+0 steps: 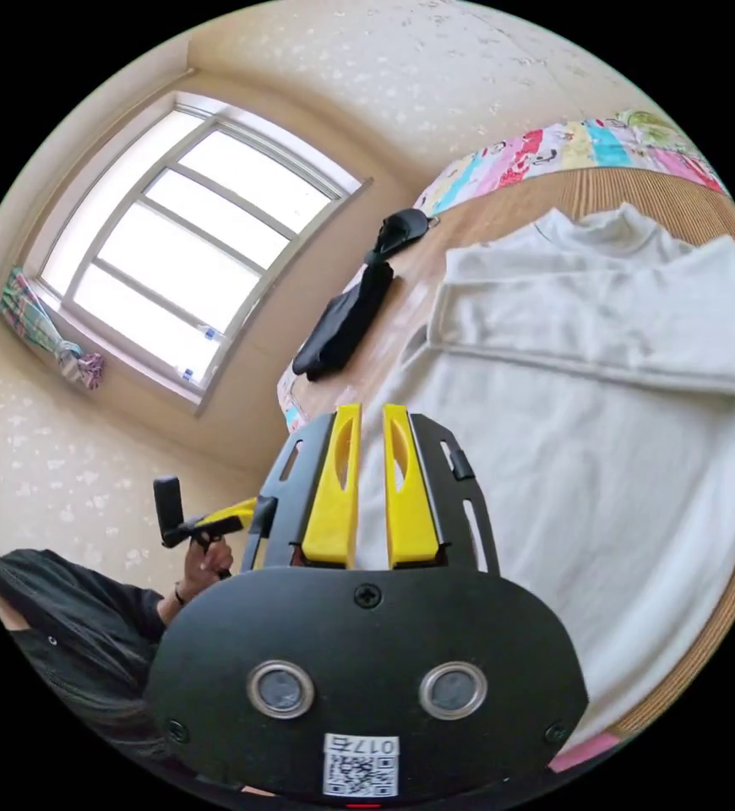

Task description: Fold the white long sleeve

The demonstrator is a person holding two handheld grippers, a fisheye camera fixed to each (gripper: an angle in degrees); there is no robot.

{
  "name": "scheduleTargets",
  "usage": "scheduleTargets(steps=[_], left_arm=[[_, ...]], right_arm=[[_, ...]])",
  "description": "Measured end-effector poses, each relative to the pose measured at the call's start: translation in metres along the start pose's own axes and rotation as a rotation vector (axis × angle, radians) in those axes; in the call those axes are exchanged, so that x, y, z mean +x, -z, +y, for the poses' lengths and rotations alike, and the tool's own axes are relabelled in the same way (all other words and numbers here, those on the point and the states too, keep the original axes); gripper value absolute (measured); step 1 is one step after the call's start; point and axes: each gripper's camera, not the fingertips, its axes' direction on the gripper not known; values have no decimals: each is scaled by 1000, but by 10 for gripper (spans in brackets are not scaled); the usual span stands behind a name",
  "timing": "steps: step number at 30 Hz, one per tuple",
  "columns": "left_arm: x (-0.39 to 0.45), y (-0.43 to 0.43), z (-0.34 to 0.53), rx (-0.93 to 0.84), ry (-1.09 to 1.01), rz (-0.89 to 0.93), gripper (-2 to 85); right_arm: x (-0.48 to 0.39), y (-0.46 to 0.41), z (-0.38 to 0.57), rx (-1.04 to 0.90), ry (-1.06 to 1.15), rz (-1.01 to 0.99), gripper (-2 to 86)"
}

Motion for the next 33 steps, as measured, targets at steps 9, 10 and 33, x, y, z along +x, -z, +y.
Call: scheduleTargets(steps=[9,10,33], left_arm=[[-57,-41,-64,-374,-43,226,139],[-63,-49,-69,-435,-24,214,138],[-127,50,-109,-369,64,965,41]], right_arm=[[37,157,208,70,-306,362,95],[43,174,225,83,-346,347,96],[73,251,286,173,-271,-534,26]])
